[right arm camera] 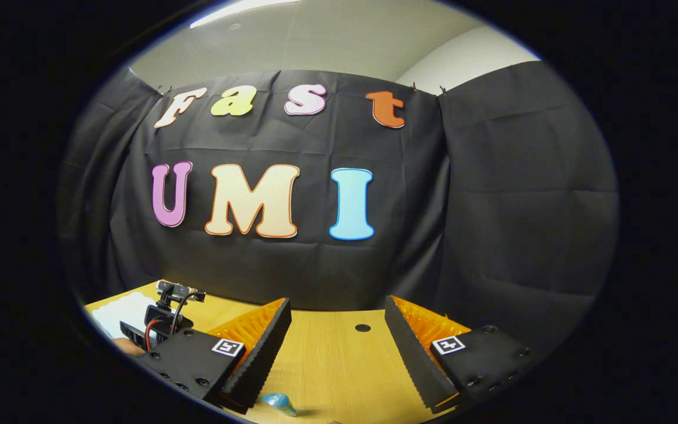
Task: First open the suitcase, pack the skin care products into it, and then close the suitcase.
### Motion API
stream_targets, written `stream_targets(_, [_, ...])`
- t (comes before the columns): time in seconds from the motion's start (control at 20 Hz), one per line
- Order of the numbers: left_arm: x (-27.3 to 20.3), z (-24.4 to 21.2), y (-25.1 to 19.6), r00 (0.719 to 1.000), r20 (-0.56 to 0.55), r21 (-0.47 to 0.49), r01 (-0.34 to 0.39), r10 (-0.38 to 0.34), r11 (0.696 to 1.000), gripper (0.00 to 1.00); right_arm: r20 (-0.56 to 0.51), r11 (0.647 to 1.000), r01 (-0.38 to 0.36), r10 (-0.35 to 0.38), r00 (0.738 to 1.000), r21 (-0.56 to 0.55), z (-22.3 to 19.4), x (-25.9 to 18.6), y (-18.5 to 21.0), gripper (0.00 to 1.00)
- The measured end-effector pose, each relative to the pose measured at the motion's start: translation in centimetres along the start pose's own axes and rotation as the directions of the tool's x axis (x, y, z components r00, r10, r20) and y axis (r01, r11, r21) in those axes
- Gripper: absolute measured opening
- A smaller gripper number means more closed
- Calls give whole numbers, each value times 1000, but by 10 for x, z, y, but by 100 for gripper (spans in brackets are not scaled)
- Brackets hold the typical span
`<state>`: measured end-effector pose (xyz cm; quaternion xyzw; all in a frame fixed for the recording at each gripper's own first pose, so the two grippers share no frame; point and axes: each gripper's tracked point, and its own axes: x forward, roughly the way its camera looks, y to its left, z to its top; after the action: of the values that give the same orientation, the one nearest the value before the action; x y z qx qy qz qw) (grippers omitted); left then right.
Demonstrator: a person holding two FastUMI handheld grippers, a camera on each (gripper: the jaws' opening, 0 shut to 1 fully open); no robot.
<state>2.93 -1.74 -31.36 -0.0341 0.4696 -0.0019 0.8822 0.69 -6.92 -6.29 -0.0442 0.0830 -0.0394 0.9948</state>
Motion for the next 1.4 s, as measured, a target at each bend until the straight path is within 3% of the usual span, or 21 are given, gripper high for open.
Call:
stream_targets(0.05, [1, -1, 2, 1000, -2, -11, -4, 4, 1000, 32, 1, 1000, -4, 4, 1000, 2, -1, 1, 0, 100])
stream_targets(0.1, [4, -2, 2, 1000, -17, -21, 10, -11, 1000, 12, 2, 1000, -8, 8, 1000, 4, -2, 2, 0, 100])
stream_targets(0.25, [-1, -3, 2, 999, -31, -1, 26, -26, 1000, 9, 8, 1000, -23, 23, 1000, 19, -1, 5, -1, 100])
stream_targets(0.4, [-5, 2, 0, 1000, -22, 18, -17, 17, 1000, 3, 27, 999, -41, 40, 999, 31, 2, 8, -3, 100])
stream_targets(0.6, [-28, 20, -5, 999, 39, 74, -33, 30, 997, 0, 42, 993, -103, 101, 994, 55, -3, 8, 4, 100])
stream_targets(0.75, [-54, 36, -3, 997, 83, 51, -7, 3, 999, 0, 45, 987, -142, 139, 989, 71, -6, 7, 11, 100])
stream_targets(1.0, [-104, 72, 9, 987, 149, 25, 61, -64, 998, 0, 80, 986, -139, 132, 988, 89, 9, -3, 36, 100])
stream_targets(1.4, [-163, 113, 69, 959, 231, -10, 171, -164, 985, 0, 86, 983, -156, 148, 985, 96, 19, -15, 102, 100])
